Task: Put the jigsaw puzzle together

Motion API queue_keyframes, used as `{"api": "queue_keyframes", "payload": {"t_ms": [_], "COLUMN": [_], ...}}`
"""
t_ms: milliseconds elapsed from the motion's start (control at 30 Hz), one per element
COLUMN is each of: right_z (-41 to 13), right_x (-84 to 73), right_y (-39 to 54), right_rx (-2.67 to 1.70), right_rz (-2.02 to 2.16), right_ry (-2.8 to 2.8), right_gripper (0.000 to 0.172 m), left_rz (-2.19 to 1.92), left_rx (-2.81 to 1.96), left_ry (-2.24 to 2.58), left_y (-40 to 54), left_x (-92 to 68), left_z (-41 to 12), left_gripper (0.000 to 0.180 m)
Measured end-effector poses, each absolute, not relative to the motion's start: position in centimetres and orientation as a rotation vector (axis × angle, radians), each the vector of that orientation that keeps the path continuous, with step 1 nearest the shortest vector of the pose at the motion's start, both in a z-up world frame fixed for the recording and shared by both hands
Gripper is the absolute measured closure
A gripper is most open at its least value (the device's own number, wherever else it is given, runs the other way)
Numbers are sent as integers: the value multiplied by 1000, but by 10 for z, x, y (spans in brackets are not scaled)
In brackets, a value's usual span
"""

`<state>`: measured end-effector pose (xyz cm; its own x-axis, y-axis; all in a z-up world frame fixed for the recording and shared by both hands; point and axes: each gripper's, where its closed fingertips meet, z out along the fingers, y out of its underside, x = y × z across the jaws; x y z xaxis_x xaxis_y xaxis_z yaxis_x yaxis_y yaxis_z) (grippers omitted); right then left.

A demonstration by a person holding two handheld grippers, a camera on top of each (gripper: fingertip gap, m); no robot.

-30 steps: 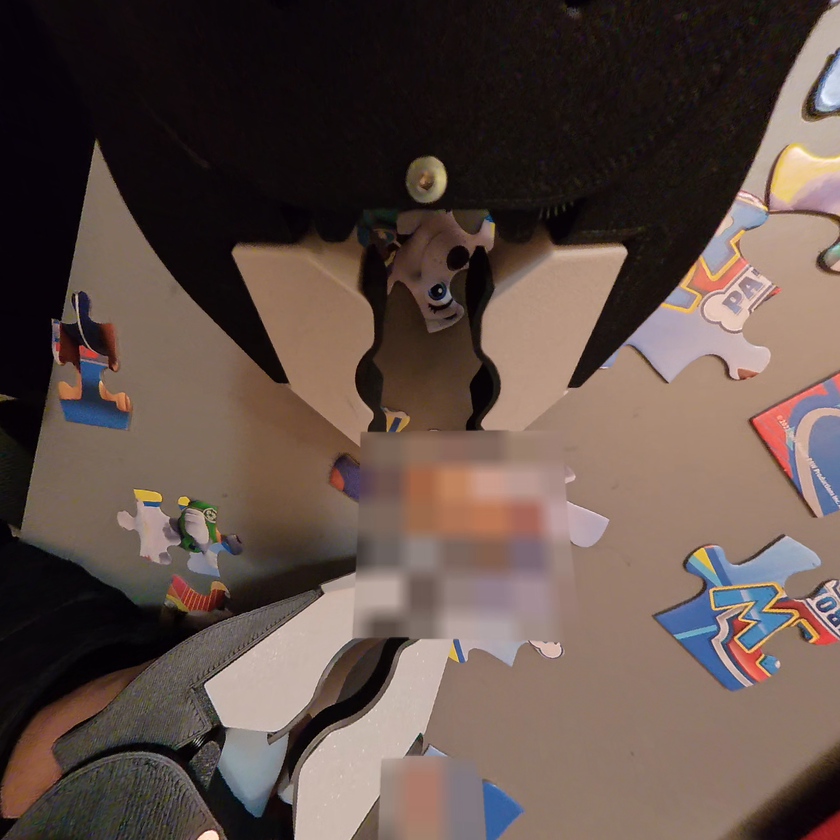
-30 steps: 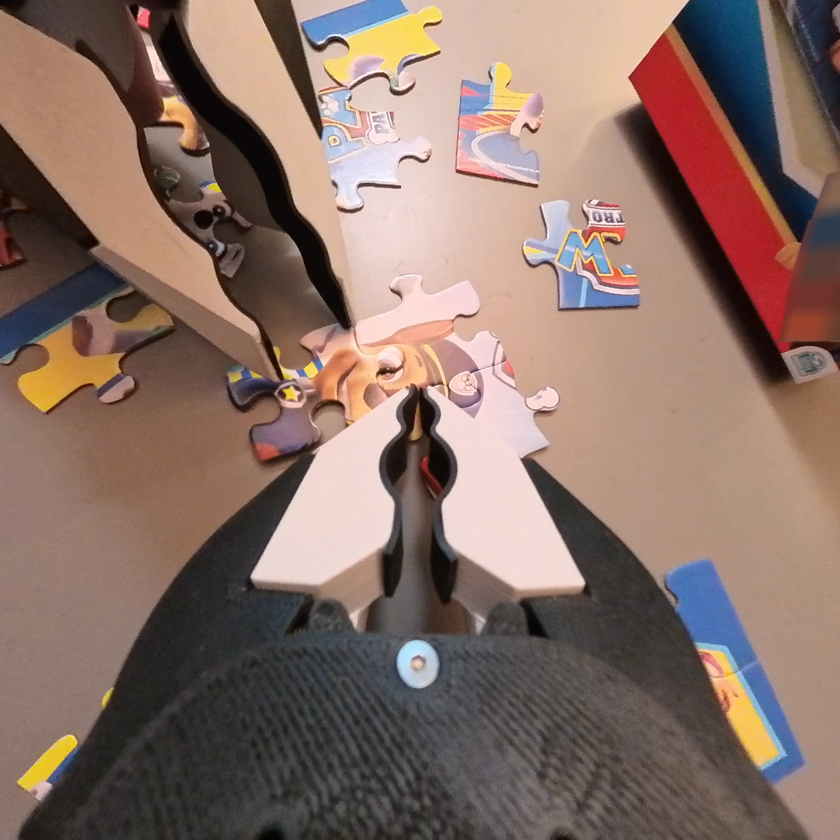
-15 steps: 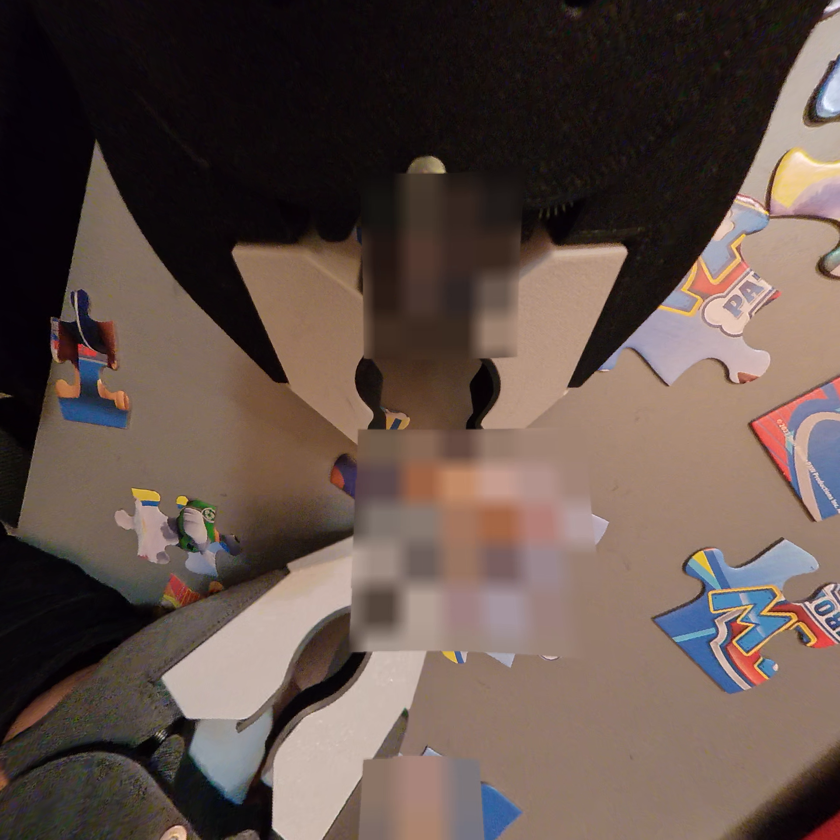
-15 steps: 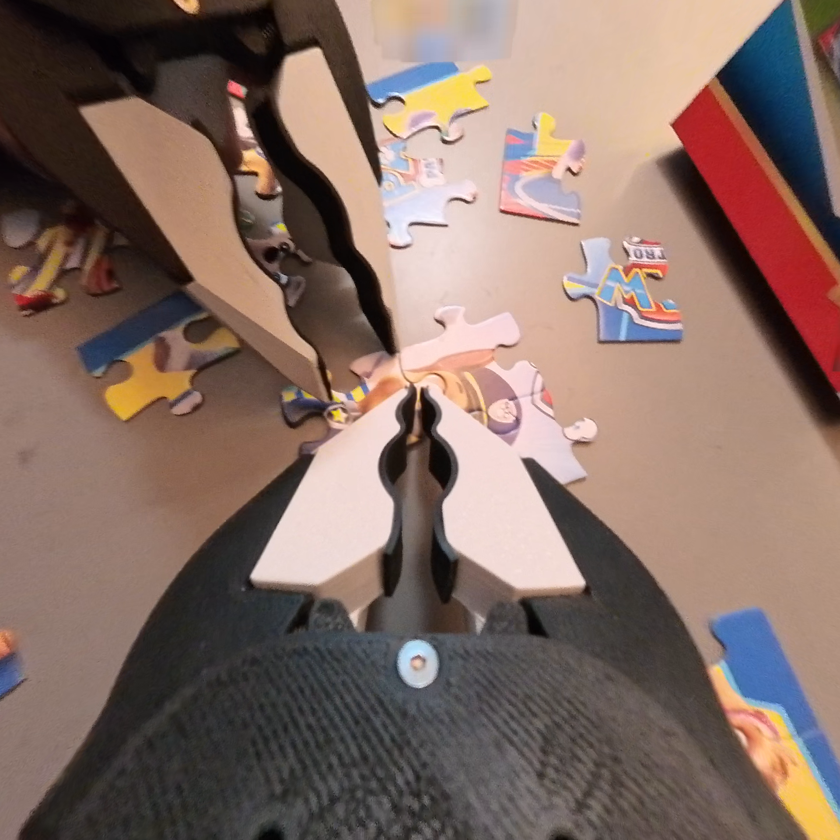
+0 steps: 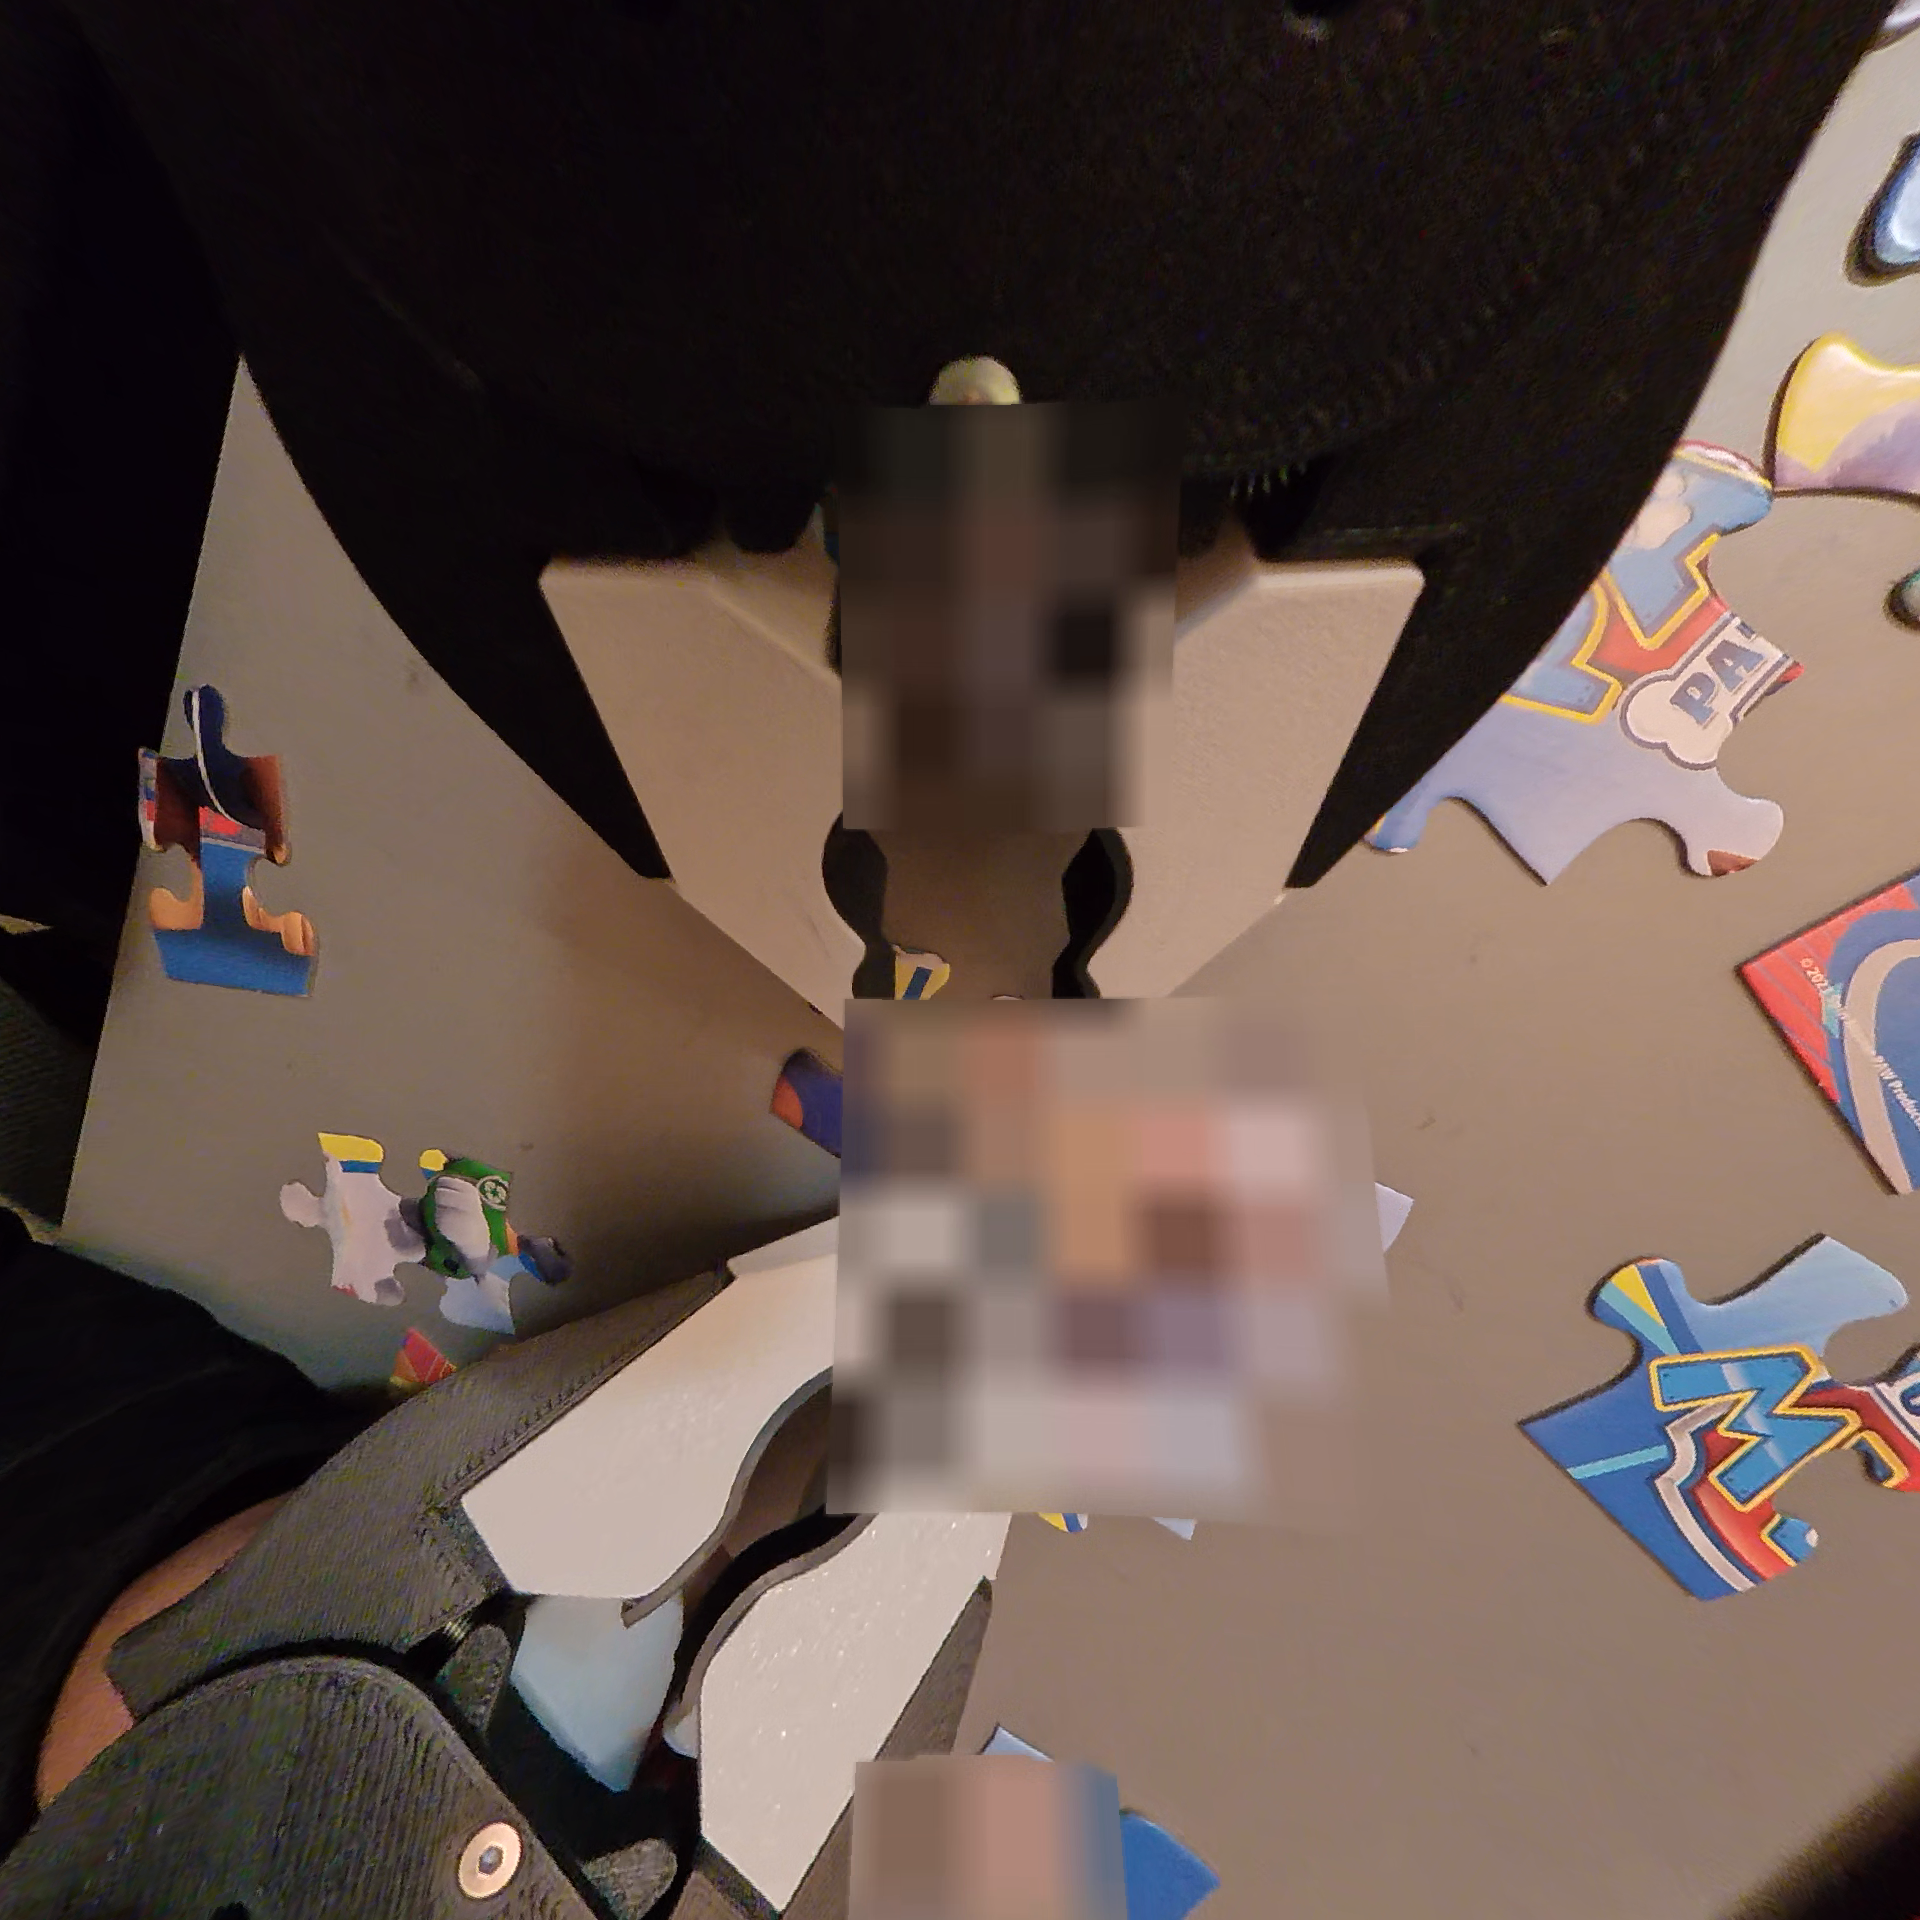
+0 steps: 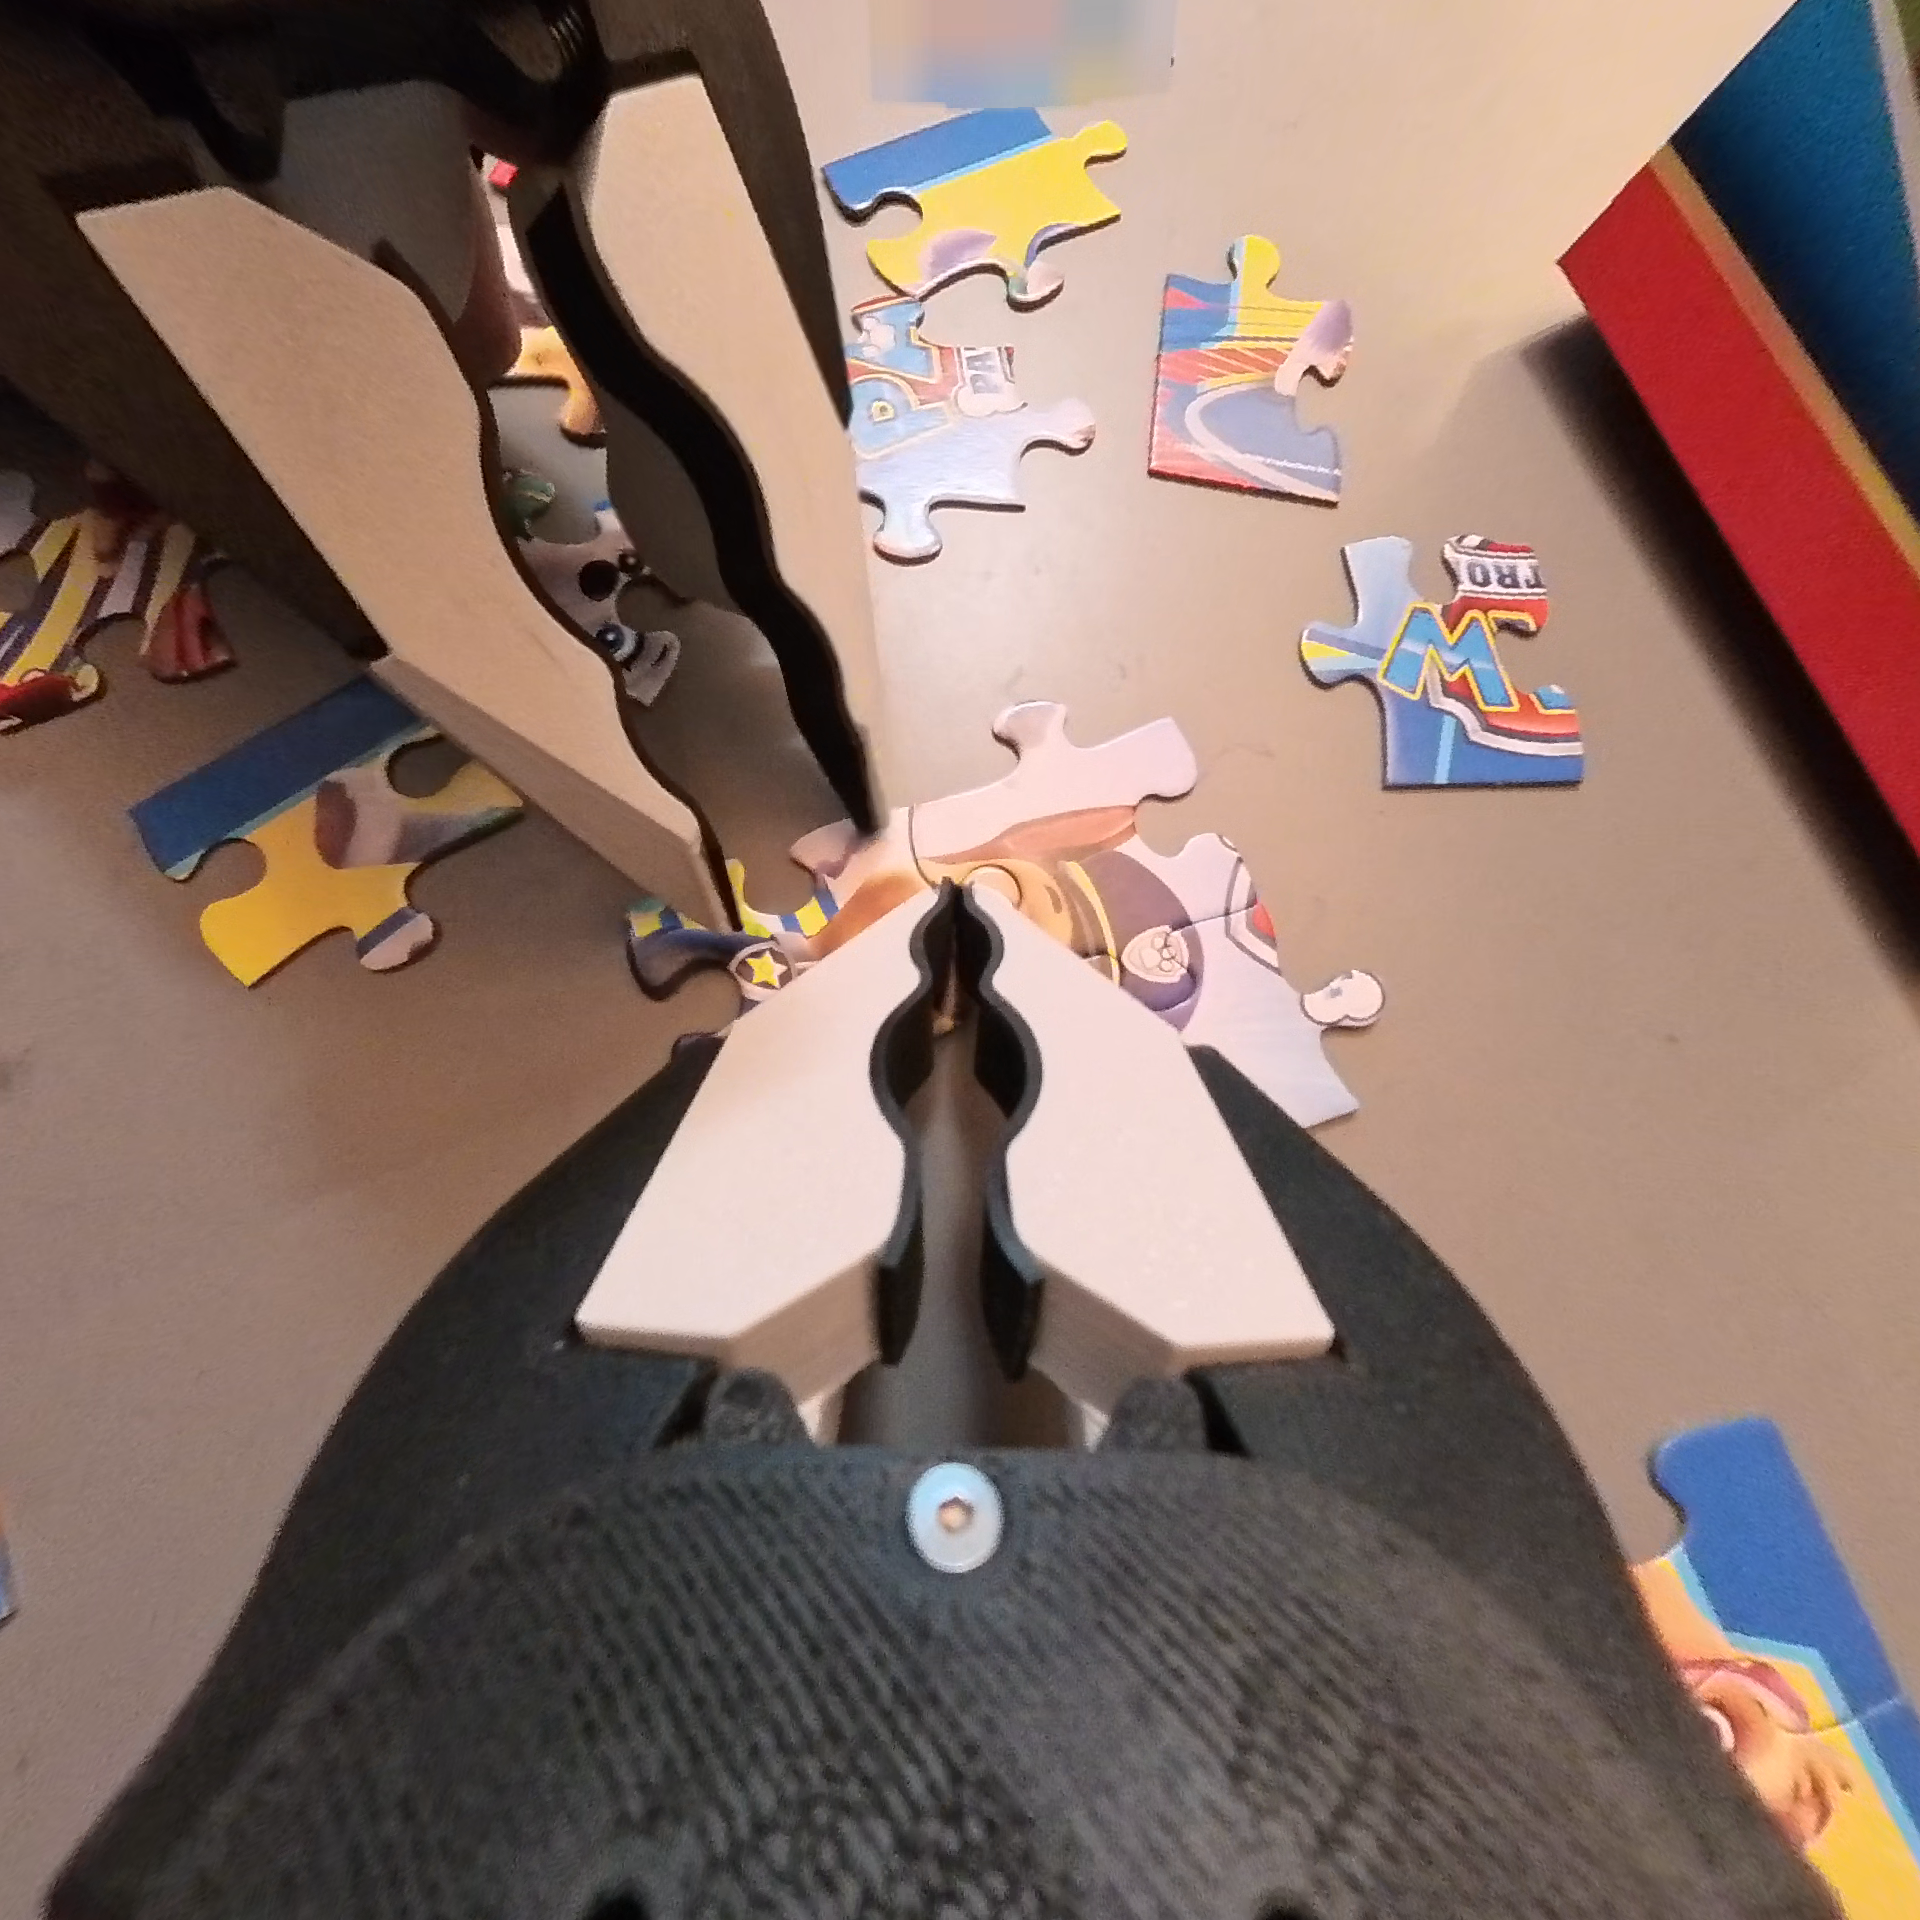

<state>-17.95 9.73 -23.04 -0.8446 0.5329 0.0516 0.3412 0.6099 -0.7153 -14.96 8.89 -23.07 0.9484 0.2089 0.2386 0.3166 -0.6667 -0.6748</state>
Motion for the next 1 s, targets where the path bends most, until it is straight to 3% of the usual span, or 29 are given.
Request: {"api": "queue_keyframes", "payload": {"t_ms": [33, 500, 633, 800, 1000], "right_z": [-230, -224, -225, -233, -232], "right_x": [-180, -169, -163, -160, -163], "right_y": [97, 113, 116, 116, 118], "right_rx": [-714, -714, -637, -582, -563], "right_rz": [1065, 1096, 1084, 1030, 982], "right_ry": [-2577, -2613, -2638, -2662, -2634], "right_gripper": [172, 171, 158, 148, 151], "left_rz": [-189, -126, -69, -37, -3], "left_rx": [-2323, -2260, -2227, -2224, -2272], "left_ry": [-367, -404, -423, -409, -381], "left_y": [89, 88, 89, 93, 95], "left_x": [-148, -164, -172, -172, -168], "left_z": [-231, -224, -219, -219, -228], "left_gripper": [154, 142, 129, 128, 128]}}
